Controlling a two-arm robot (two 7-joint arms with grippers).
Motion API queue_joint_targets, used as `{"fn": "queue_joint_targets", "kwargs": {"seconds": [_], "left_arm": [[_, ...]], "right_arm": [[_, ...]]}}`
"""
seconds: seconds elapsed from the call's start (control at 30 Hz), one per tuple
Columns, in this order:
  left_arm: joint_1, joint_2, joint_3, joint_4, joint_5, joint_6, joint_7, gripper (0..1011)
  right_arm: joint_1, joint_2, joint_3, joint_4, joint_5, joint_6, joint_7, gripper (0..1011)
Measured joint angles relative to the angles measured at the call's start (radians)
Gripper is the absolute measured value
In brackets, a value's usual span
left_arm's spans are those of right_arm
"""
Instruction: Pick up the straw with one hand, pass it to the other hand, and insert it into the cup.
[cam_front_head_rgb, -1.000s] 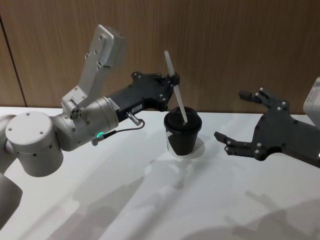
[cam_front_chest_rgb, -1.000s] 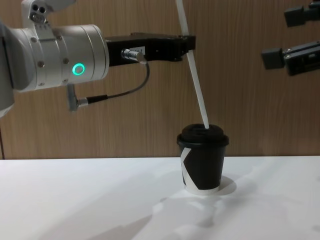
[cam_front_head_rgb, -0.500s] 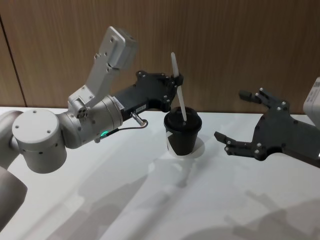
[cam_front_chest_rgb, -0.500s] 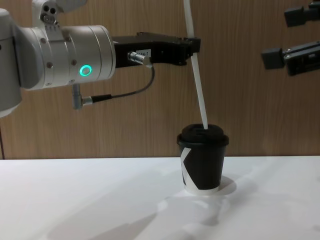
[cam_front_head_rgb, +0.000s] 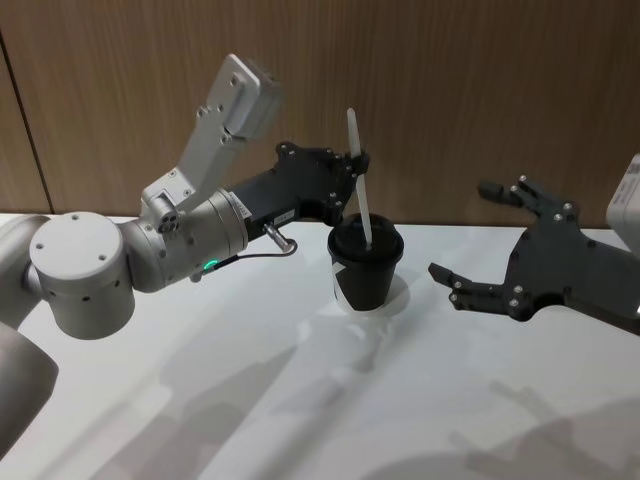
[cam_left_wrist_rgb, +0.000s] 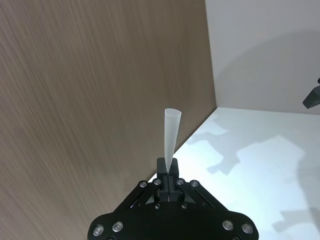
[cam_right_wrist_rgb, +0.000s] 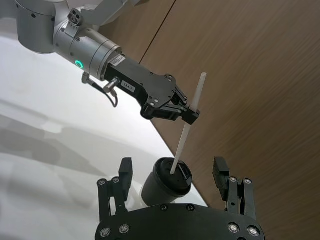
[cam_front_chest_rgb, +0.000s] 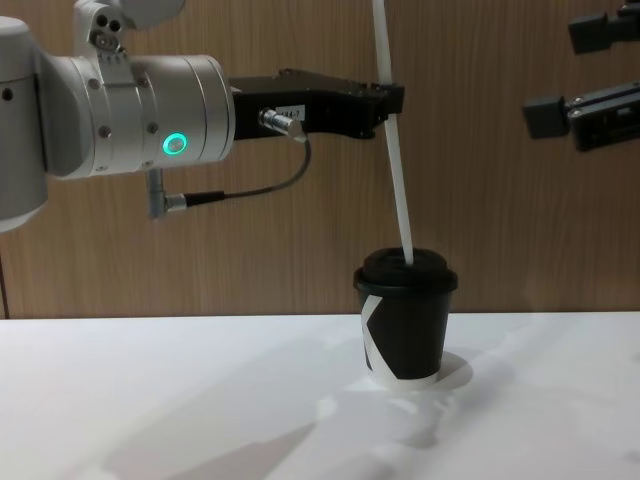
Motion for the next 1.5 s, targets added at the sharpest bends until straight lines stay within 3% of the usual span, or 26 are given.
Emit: {"fn": "queue_joint_targets", "kwargs": {"seconds": [0.6,1.17,1.5], "left_arm": [[-0.016,-0.008,-0.006,0.032,0.013,0.014,-0.029,4],[-0.034,-0.046,-0.002,0.119,0.002,0.008,-0.073,11],[-0.039,-0.056,0.001,0.147,-0.002,0.001,-0.085,290]], "right_arm": [[0.0,0.0,0.0,0.0,0.0,0.0,0.0,1001],[0.0,0.0,0.0,0.0,0.0,0.0,0.0,1001],[0.0,0.0,0.0,0.0,0.0,0.0,0.0,1001]]}}
